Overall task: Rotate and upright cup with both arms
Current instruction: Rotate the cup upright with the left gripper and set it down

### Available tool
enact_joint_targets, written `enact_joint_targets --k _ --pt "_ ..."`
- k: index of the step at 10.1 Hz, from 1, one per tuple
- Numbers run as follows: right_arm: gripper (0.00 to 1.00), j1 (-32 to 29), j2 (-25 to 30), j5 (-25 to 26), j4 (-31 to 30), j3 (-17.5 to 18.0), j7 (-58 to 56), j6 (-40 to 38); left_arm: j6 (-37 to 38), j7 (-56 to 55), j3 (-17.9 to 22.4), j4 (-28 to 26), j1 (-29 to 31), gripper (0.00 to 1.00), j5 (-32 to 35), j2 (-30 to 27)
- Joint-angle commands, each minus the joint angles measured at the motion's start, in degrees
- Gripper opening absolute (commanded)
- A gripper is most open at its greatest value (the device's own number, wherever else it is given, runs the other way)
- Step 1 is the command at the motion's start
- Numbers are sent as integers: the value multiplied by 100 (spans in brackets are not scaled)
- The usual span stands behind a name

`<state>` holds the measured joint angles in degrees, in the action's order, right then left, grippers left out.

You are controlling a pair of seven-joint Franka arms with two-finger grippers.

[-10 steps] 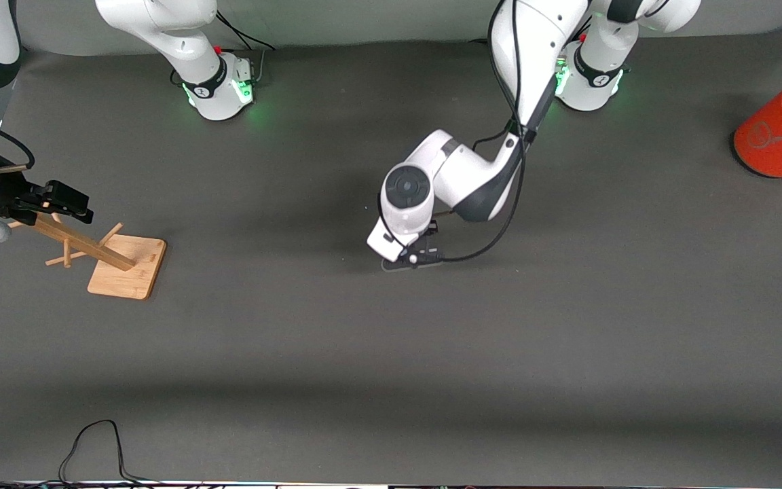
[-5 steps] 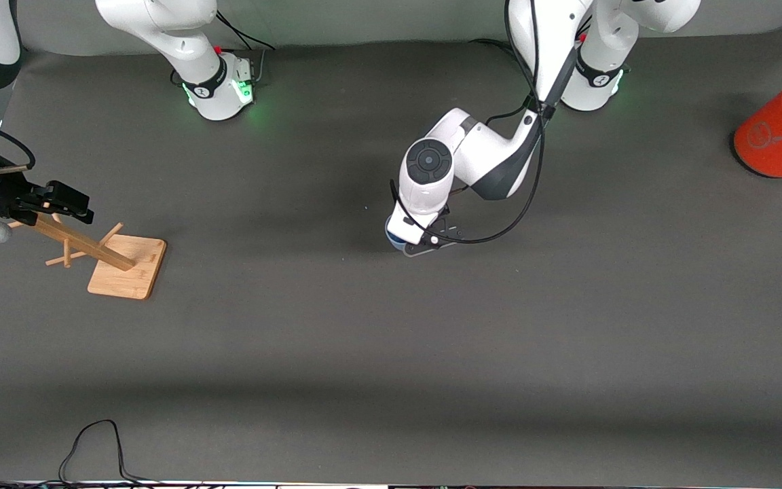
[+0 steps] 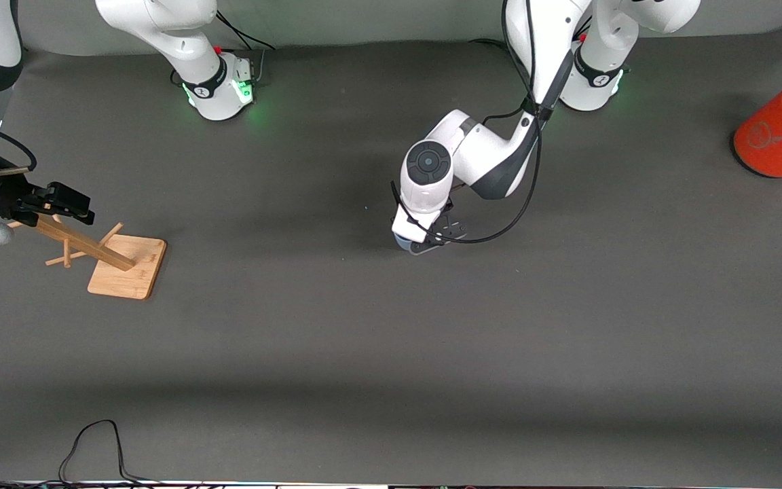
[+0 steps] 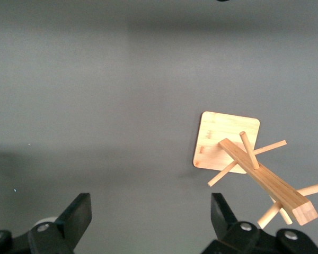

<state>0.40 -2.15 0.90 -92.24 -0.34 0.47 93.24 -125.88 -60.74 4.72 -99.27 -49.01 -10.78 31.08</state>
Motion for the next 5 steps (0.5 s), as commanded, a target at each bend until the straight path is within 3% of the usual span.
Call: enact_joint_targets --k 1,2,5 --pt "100 39 -22 24 48 -19 -20 37 89 -79 72 38 -21 100 41 -119" --pt "100 39 -22 24 48 -27 -20 37 499 -52 73 257 23 100 233 -189" --pt "100 39 -22 24 48 -19 -20 37 1547 743 73 1215 960 100 384 -321"
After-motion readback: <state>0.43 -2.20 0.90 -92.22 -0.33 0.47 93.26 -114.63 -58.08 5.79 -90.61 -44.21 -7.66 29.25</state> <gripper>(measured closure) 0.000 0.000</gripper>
